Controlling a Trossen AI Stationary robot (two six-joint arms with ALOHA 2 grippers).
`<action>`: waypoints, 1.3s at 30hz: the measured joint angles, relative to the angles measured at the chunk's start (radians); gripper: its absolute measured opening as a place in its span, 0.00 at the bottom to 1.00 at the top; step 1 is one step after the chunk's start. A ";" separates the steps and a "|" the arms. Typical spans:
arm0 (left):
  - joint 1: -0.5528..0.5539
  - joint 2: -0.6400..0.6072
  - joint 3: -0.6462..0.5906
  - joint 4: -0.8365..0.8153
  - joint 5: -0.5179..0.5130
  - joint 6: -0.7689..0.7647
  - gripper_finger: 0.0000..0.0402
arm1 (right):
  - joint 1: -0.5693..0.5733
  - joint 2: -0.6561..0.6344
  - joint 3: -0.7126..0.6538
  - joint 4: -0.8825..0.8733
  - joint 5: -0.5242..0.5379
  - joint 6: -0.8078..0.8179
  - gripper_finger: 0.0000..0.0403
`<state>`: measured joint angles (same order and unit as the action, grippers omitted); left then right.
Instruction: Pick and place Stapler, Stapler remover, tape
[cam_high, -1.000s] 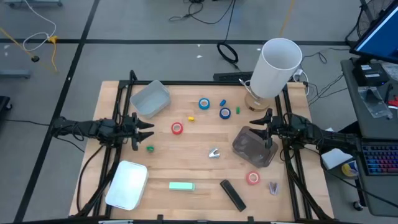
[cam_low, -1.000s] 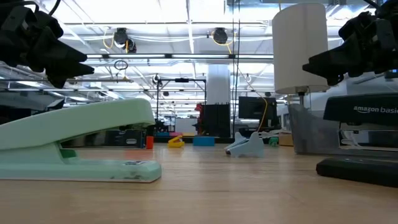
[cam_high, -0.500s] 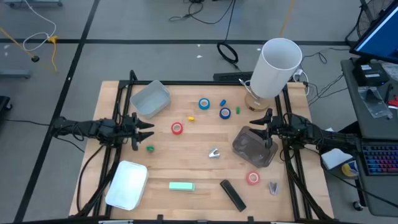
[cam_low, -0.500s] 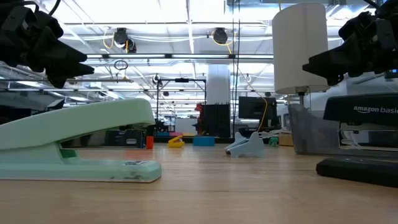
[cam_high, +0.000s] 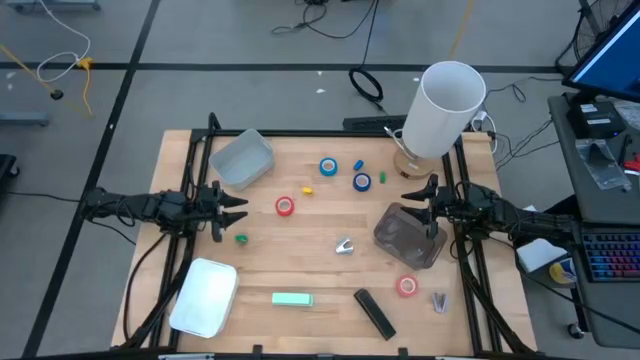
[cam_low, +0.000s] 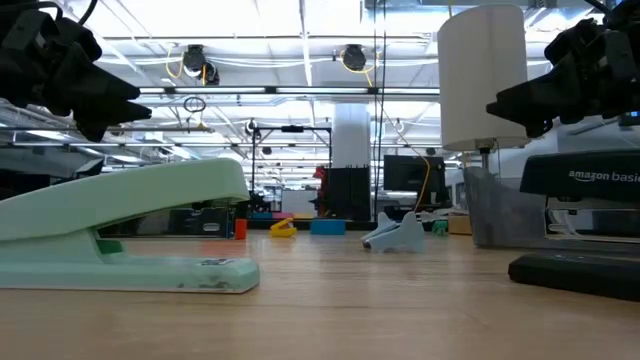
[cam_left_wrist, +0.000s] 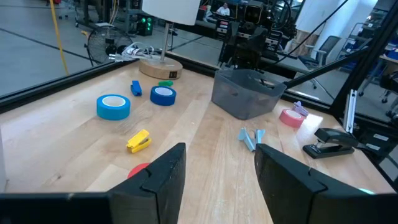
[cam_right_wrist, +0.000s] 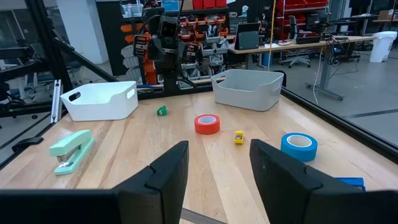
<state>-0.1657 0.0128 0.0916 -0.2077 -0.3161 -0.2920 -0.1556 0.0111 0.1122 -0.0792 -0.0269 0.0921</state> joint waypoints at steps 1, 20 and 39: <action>0.000 0.000 0.000 0.000 0.000 0.000 0.48 | 0.000 0.000 0.000 0.000 0.001 -0.001 0.41; 0.000 0.000 0.000 0.000 0.000 0.000 0.48 | -0.001 0.002 0.000 0.007 0.128 -0.183 0.41; 0.000 0.000 0.000 0.000 0.000 0.001 0.48 | -0.001 0.002 -0.003 0.060 0.134 -0.008 0.41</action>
<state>-0.1654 0.0128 0.0914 -0.2077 -0.3160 -0.2913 -0.1562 0.0135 0.1089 -0.0189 0.1066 0.0837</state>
